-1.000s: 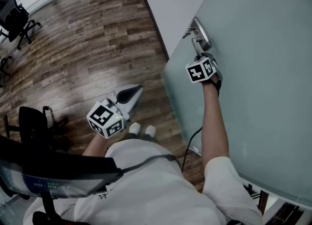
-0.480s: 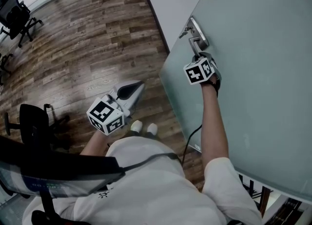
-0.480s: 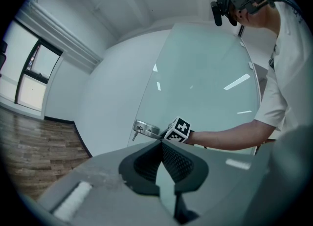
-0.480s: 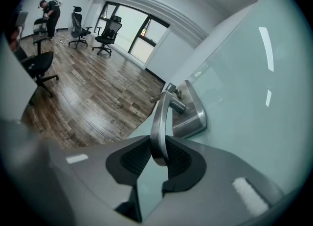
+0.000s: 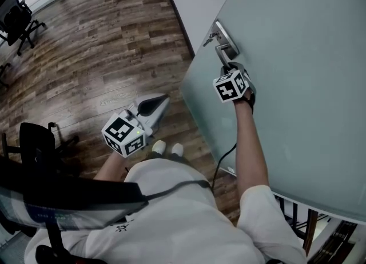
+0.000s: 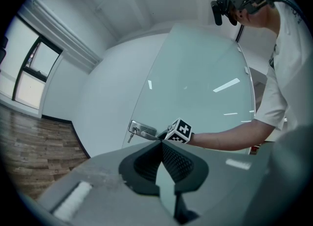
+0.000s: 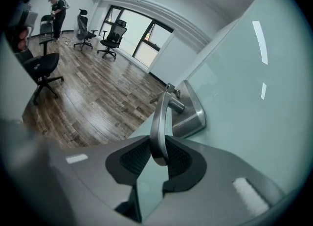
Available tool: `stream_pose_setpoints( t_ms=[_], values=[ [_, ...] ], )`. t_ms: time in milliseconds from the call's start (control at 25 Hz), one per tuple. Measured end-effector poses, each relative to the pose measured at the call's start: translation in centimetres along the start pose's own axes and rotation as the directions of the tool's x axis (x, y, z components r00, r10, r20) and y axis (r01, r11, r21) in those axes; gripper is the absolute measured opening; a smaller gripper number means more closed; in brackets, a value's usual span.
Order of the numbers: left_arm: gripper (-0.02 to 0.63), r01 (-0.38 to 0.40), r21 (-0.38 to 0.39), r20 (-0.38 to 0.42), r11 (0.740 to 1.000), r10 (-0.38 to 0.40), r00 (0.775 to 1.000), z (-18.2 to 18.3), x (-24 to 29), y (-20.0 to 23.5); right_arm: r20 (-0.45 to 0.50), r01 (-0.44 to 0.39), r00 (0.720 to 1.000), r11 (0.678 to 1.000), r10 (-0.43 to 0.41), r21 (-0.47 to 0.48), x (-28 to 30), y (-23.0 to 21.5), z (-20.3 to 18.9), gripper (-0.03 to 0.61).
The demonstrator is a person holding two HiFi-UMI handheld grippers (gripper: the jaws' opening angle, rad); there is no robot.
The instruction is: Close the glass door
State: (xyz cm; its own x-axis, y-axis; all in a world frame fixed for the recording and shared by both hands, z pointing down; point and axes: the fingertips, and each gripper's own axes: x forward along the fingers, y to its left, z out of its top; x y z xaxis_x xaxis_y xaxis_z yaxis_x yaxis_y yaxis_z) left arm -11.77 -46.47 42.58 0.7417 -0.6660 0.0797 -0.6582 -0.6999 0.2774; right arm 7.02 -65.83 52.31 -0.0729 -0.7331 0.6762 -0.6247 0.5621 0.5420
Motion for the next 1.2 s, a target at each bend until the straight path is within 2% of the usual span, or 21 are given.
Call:
stream_pose_setpoints(
  t_ms=[280, 560, 800, 1200],
  values=[
    [0.006, 0.009, 0.004, 0.005, 1.0, -0.009, 1.0, 0.3, -1.0, -0.1, 0.03, -0.02, 0.999, 1.0, 0.02, -0.008, -1.2, 1.5, 0.7, 0.086],
    [0.006, -0.026, 0.012, 0.026, 1.0, 0.026, 0.999, 0.6, -2.2, -1.7, 0.059, -0.015, 0.998, 0.999, 0.017, -0.032, -2.7, 3.3, 1.5, 0.087],
    [0.005, -0.07, 0.014, 0.03, 0.997, 0.07, 0.997, -0.7, -2.9, -5.1, 0.087, 0.006, 0.996, 0.999, -0.001, -0.048, -3.9, 4.9, 1.6, 0.099],
    [0.005, -0.163, 0.017, 0.03, 0.986, 0.162, 0.986, -3.4, -5.1, -10.8, 0.175, -0.003, 0.984, 0.998, 0.014, -0.061, -6.3, 7.6, 2.7, 0.1]
  ],
)
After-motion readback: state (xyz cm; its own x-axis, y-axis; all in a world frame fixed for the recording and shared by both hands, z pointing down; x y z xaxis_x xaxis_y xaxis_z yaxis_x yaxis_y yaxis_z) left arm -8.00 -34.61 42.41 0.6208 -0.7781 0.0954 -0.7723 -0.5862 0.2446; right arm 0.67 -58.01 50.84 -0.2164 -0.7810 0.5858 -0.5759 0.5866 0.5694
